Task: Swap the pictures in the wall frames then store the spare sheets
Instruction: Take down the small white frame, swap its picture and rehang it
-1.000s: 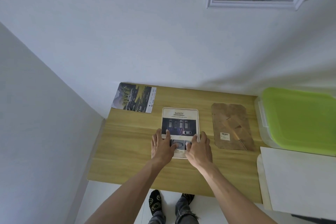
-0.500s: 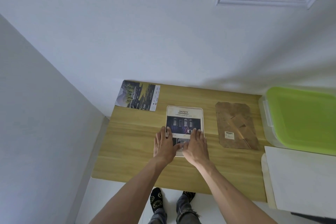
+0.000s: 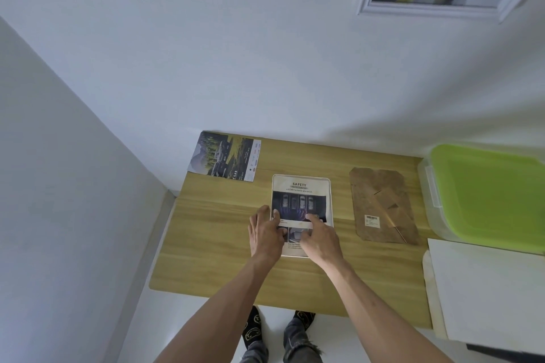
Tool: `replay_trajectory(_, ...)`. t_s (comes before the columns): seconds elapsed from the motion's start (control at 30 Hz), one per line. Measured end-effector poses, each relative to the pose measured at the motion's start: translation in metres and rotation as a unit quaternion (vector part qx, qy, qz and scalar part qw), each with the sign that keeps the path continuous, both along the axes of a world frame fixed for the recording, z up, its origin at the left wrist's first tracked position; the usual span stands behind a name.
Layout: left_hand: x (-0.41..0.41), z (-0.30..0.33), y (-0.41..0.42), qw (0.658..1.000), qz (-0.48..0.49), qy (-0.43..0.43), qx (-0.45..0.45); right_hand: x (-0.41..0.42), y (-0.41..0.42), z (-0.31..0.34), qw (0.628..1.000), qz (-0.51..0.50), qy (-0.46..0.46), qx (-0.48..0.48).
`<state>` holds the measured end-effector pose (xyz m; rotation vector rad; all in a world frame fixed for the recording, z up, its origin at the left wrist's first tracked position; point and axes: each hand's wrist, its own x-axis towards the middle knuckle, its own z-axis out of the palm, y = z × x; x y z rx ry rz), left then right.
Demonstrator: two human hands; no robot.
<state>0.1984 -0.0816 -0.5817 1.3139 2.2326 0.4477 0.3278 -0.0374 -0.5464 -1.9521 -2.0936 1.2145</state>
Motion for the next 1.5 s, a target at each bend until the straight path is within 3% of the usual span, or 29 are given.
replay_trajectory(0.17,-0.015,0.015,0.030,0.998,-0.002,0.043,0.040,0.005,0.021,0.005,0.988,0.053,-0.090,0.111)
replay_trajectory(0.27,-0.027,0.024,0.062,0.998,-0.034,0.048,0.013,0.013,0.041,0.001,0.979,0.071,-0.122,0.147)
replay_trajectory(0.43,-0.033,0.011,0.086,0.984,-0.110,0.056,-0.127,0.019,0.075,-0.012,0.964,0.133,-0.204,0.104)
replay_trajectory(0.53,-0.029,0.001,0.083,0.982,-0.110,0.053,-0.143,0.021,0.088,-0.024,0.960,0.157,-0.221,0.075)
replay_trajectory(0.83,-0.020,-0.009,0.073,0.999,-0.022,0.012,0.024,0.020,0.085,-0.032,0.973,0.130,-0.161,0.103)
replay_trajectory(1.03,-0.017,0.003,0.064,0.985,0.061,-0.082,0.137,0.023,0.083,-0.026,0.992,0.060,-0.070,0.087)
replay_trajectory(1.1,-0.017,0.014,0.062,0.959,0.111,-0.228,0.126,0.024,0.083,-0.020,0.996,0.032,-0.027,0.076)
replay_trajectory(1.17,-0.021,0.024,0.062,0.901,0.169,-0.382,0.113,0.026,0.083,-0.014,0.999,0.006,0.016,0.049)
replay_trajectory(1.23,-0.026,0.029,0.060,0.854,0.215,-0.463,0.103,0.029,0.082,-0.007,0.997,-0.035,0.058,0.023)
replay_trajectory(1.37,-0.033,0.043,0.056,0.794,0.261,-0.542,0.091,0.034,0.078,0.008,0.990,-0.101,0.092,-0.018)
replay_trajectory(1.5,-0.036,0.055,0.051,0.764,0.271,-0.578,0.092,0.045,0.064,0.021,0.963,-0.173,0.196,-0.061)
